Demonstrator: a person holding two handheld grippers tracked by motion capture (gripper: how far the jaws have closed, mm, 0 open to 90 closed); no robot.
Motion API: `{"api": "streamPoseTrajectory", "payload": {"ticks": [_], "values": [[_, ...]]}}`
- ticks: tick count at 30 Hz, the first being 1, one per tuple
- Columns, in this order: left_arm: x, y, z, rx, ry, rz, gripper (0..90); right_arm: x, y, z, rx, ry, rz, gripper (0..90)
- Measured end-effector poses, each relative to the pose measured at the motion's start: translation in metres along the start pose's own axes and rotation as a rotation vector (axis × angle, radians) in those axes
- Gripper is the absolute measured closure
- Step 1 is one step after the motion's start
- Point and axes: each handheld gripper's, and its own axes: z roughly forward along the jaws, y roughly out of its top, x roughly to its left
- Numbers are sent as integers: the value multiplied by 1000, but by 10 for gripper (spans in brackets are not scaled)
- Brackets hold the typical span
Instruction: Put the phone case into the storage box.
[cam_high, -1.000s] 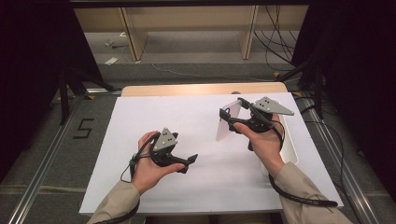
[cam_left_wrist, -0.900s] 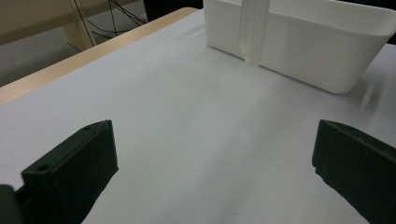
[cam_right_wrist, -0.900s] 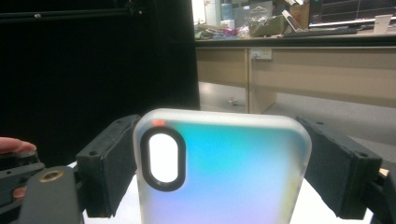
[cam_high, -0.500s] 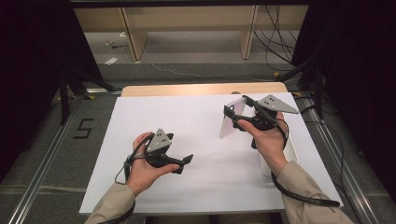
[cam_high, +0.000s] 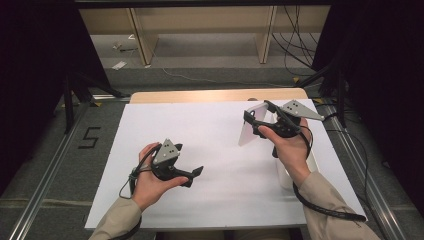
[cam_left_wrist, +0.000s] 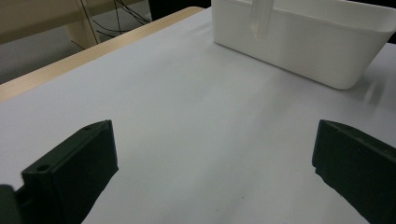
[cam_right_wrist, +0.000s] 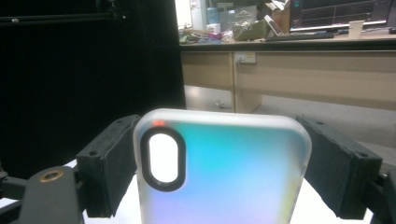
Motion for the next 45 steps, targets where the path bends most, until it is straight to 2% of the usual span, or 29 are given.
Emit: {"api": "streamPoseTrajectory", "payload": {"ticks": [45], "values": [[2, -2, -1, -3, -2, -12, 0, -28, 15, -16, -28, -108, 1, 181]]}}
